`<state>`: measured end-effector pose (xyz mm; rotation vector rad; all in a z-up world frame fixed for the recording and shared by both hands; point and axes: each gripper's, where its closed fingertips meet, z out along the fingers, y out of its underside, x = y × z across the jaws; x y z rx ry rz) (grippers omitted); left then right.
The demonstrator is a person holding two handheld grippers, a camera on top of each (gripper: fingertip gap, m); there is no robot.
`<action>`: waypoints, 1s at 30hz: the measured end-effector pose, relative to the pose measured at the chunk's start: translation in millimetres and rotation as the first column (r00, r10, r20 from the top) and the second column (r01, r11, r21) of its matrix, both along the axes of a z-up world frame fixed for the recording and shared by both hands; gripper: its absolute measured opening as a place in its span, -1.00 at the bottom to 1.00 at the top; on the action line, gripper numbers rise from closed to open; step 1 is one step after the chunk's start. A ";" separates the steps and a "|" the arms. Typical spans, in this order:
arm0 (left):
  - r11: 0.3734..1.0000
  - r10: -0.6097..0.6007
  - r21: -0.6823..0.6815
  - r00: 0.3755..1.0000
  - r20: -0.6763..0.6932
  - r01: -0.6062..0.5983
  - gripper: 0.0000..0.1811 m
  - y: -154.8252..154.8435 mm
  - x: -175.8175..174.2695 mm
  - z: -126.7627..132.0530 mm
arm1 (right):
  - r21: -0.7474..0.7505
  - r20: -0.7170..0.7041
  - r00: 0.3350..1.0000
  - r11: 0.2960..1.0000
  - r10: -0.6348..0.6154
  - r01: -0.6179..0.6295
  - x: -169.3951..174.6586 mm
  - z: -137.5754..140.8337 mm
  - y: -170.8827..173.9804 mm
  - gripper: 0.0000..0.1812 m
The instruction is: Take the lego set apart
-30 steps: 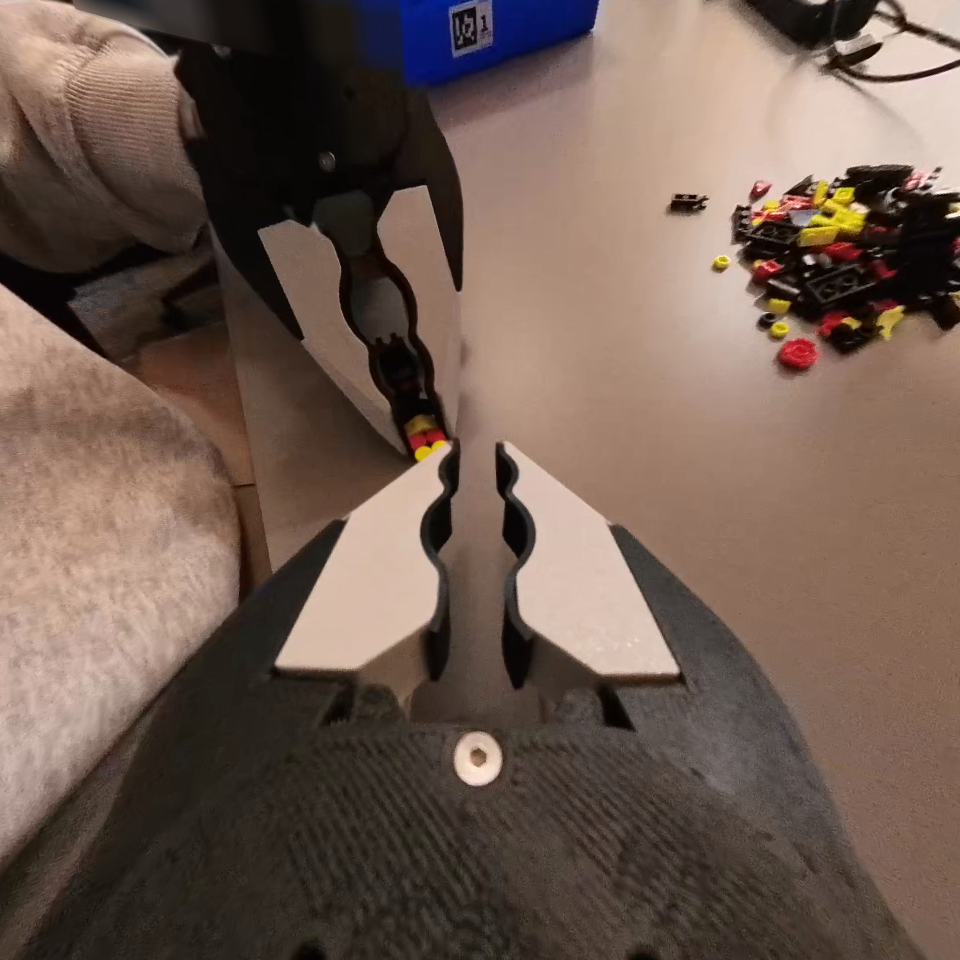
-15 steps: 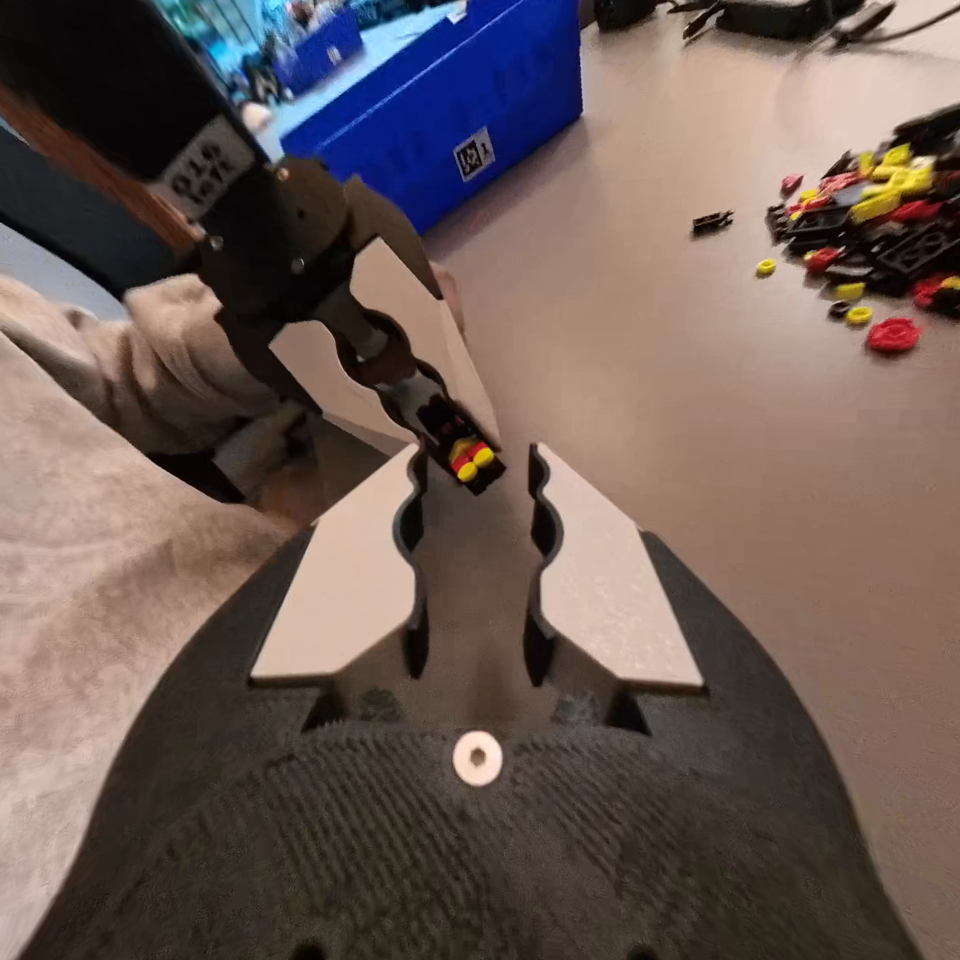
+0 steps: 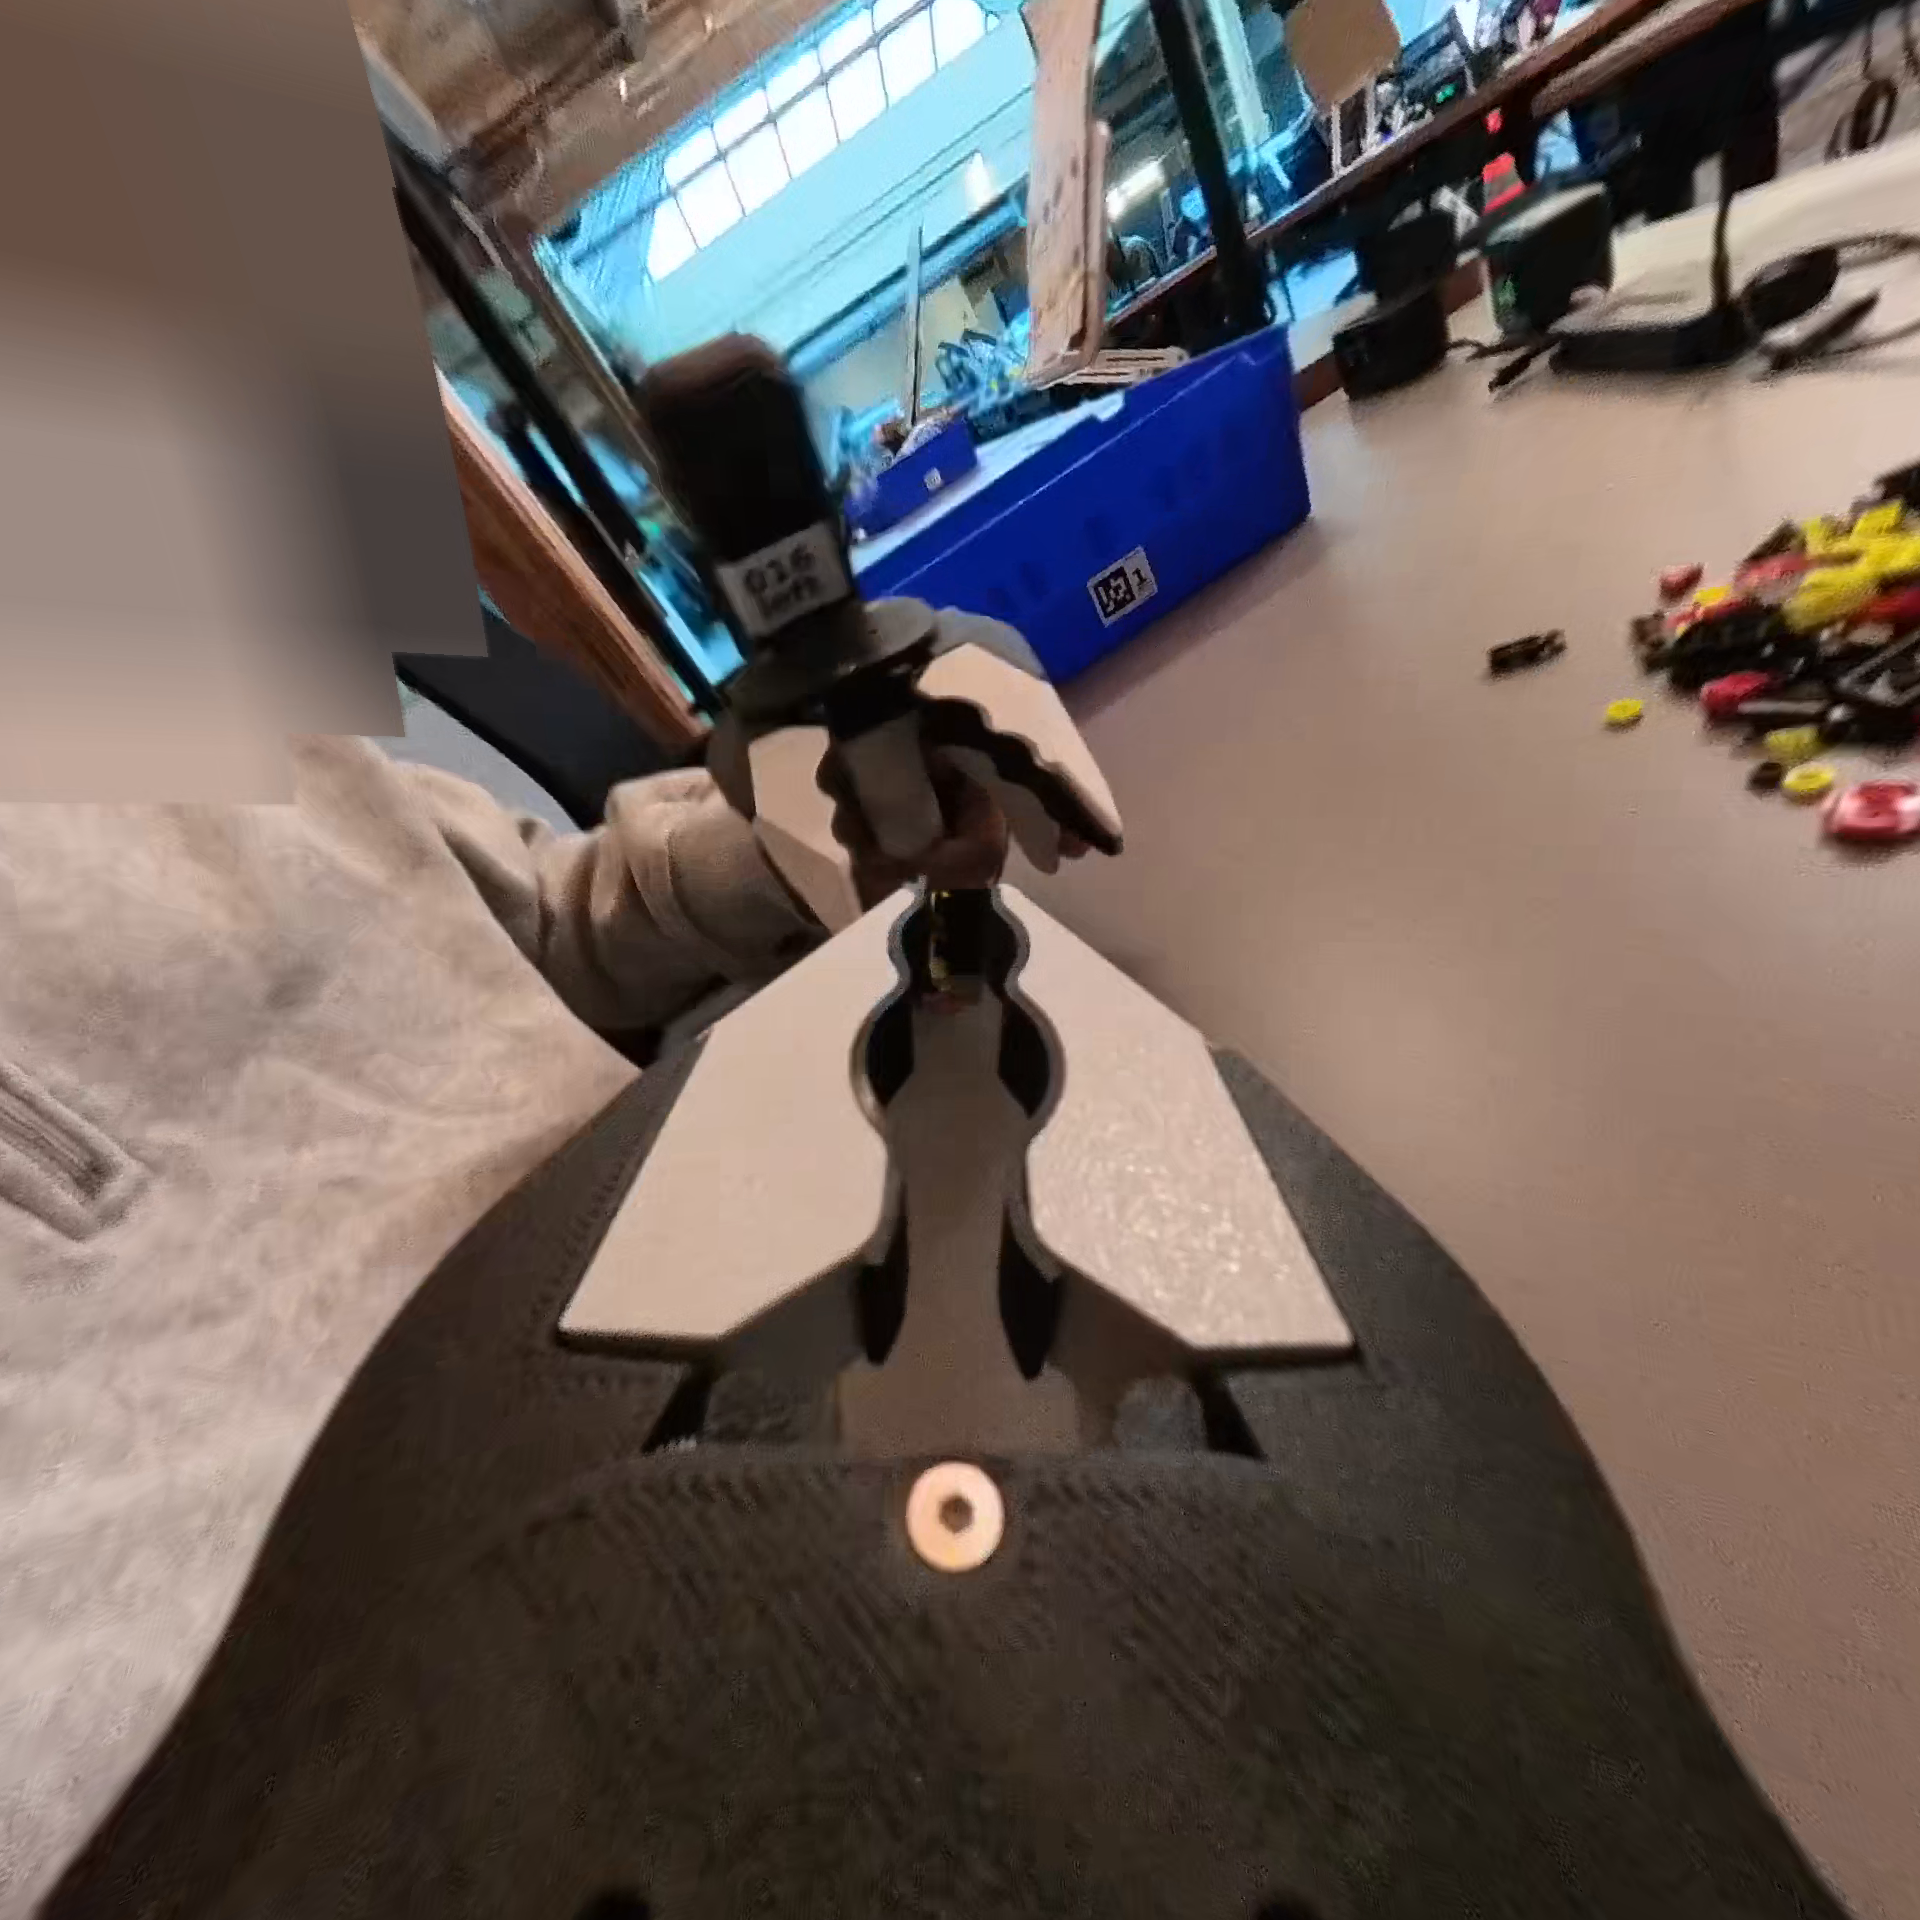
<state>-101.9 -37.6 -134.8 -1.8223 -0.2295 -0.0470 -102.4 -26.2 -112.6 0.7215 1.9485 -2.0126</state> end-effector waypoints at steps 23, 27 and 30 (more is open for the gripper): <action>0.975 -0.211 0.097 0.965 0.158 0.198 -0.84 5.4 31.9 7.5 | -0.069 -0.309 0.950 0.998 -0.033 0.013 14.0 25.9 3.5 -0.93; 0.973 -0.220 0.105 0.965 0.142 0.207 -0.84 5.5 33.6 9.2 | -0.088 -0.262 0.965 0.996 -0.025 0.002 12.1 26.2 4.0 -0.92; 0.974 -0.215 0.107 0.965 0.148 0.201 -0.84 5.4 32.4 9.4 | -0.093 -0.246 0.969 0.996 -0.023 0.000 11.4 26.1 4.2 -0.92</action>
